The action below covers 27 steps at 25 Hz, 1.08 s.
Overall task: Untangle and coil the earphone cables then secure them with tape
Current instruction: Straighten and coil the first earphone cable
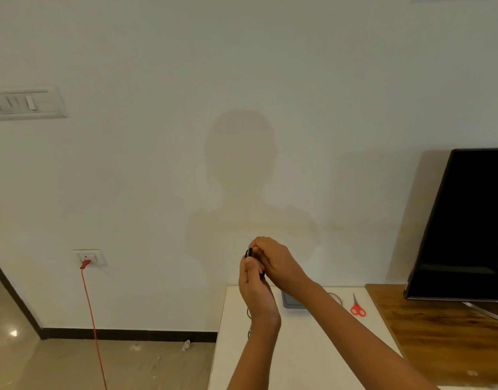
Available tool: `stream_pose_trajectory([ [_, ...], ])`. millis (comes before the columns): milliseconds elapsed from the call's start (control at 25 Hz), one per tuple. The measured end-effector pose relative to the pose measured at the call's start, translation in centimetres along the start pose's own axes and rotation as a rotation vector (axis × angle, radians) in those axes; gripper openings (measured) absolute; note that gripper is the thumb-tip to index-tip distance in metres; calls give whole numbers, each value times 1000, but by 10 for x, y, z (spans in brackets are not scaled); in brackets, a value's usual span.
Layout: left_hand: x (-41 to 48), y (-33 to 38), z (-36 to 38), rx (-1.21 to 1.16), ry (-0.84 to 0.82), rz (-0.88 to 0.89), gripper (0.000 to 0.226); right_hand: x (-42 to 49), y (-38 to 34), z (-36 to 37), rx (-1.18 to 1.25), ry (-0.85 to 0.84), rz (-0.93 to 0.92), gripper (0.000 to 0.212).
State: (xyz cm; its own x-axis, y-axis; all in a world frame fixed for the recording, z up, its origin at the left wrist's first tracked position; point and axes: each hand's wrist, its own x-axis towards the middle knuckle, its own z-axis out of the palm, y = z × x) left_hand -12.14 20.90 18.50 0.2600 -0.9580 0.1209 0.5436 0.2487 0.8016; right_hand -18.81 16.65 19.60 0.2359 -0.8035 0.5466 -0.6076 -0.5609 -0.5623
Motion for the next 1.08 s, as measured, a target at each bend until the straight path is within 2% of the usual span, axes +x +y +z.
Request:
stream_pose_trajectory([
  [120, -7, 3, 4, -101, 20, -83, 34, 0, -2, 2, -86, -26, -40, 30],
  [240, -5, 5, 2, -247, 23, -159, 32, -3, 2, 5, -88, 61, -74, 36],
  [320, 1, 6, -1, -338, 10, -215, 35, -3, 9, 4, -56, 90, -28, 35],
  [440, 5, 7, -6, -395, -43, -273, 37, -4, 10, 0, 51, 28, 73, 23],
  [560, 10, 4, -12, -327, -89, -271, 35, -6, 10, -7, 142, 44, 100, 17],
  [720, 23, 3, -15, -261, -164, -218, 29, -7, 12, -13, 126, 20, 99, 17],
  [800, 26, 1, -14, -232, -178, -223, 20, -5, 13, -13, 33, 13, 66, 19],
  [880, 26, 0, -14, -215, -221, -217, 22, -3, 14, -15, -95, 55, -14, 24],
  [1000, 25, 6, -21, -44, -307, -183, 40, 0, 16, -24, -305, 96, -115, 21],
  [1080, 31, 19, -25, 109, -340, -312, 54, 2, 17, -34, -466, 59, -189, 14],
])
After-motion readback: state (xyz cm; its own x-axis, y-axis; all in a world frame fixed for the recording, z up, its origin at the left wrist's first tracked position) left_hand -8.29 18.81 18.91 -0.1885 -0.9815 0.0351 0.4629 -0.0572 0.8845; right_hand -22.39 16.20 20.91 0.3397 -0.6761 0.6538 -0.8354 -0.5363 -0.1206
